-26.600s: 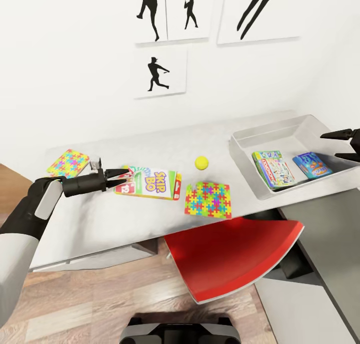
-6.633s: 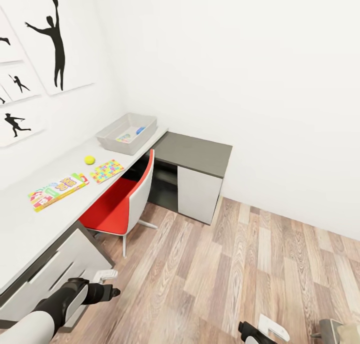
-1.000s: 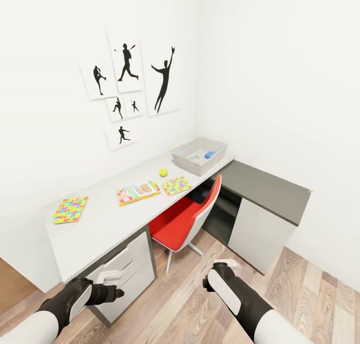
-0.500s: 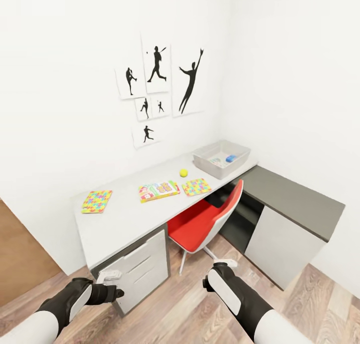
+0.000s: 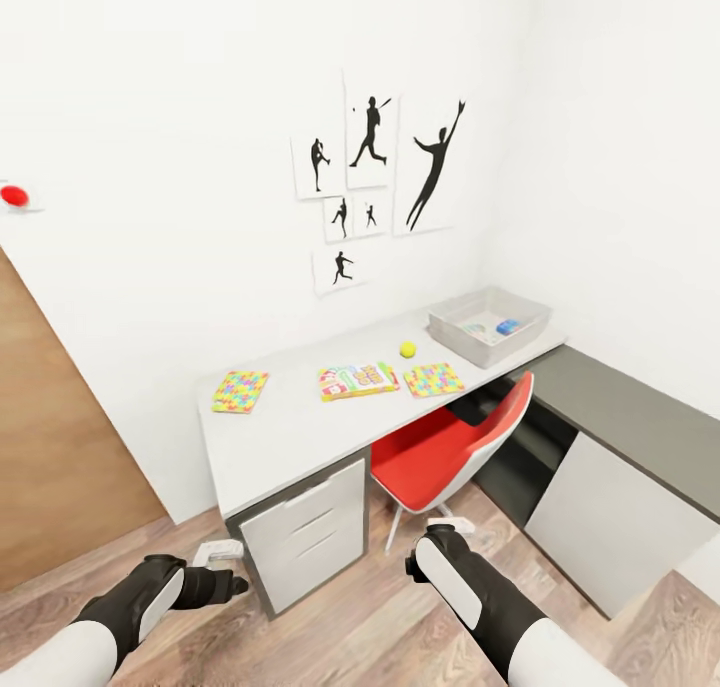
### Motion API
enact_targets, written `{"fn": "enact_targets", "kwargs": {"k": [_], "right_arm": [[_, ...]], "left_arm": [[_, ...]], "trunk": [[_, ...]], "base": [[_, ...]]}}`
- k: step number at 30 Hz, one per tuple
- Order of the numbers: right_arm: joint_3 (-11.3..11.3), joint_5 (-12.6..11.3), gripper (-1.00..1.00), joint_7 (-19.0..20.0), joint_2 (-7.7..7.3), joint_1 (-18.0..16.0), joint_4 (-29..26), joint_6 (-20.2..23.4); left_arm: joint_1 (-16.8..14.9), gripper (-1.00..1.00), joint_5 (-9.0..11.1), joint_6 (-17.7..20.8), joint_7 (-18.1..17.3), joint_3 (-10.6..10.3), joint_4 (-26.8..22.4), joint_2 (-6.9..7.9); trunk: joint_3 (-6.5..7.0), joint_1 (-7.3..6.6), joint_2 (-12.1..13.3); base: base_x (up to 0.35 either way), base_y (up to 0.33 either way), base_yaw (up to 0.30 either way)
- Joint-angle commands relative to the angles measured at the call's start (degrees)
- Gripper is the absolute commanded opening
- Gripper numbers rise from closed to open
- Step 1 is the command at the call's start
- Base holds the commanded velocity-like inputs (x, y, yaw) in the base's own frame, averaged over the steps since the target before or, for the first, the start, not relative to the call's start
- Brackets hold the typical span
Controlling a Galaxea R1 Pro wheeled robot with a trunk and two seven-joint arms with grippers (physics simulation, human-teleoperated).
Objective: Put all the toys in the child's room - the three board games (two on the bed and one on the table), the two jigsaw puzzles on the table, and the tennis ball on the table - inside the toy box on the table in the child's room.
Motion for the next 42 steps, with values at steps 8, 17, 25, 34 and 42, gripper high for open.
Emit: {"fn": "enact_targets", "kwargs": {"k": [8, 17, 25, 34, 42], "right_arm": [[0.17, -0.52, 1.0, -0.55, -0.03, -0.07, -0.07, 0.09], [0.17, -0.52, 1.0, -0.48, -0.03, -0.07, -0.07, 0.09], [0.17, -0.52, 1.0, -0.47, -0.03, -0.07, -0.07, 0.09], [0.17, -0.52, 1.0, -0.37, -0.03, -0.07, -0.11, 0.14], [0.4, -0.52, 1.0, -0.2, -0.03, -0.07, -0.07, 0.33]], "left_arm": [[-0.05, 1.0, 0.38, 0.76, -0.01, -0.3, -0.07, 0.07], [-0.05, 1.0, 0.38, 1.14, -0.01, -0.3, -0.07, 0.06], [-0.05, 1.0, 0.38, 1.47, 0.01, -0.3, -0.07, 0.08], [-0.05, 1.0, 0.38, 1.51, 0.03, -0.3, -0.07, 0.08], [-0.05, 1.0, 0.38, 1.51, 0.01, -0.3, -0.07, 0.09]], "trunk": [[0.09, 0.04, -0.12], [0.33, 0.04, -0.12], [0.55, 0.04, -0.12], [0.72, 0.04, -0.12], [0.73, 0.04, -0.12]], "base": [[0.0, 0.0, 0.278], [-0.012, 0.0, 0.278], [-0.051, 0.0, 0.278], [-0.004, 0.0, 0.22], [0.0, 0.0, 0.027]]}}
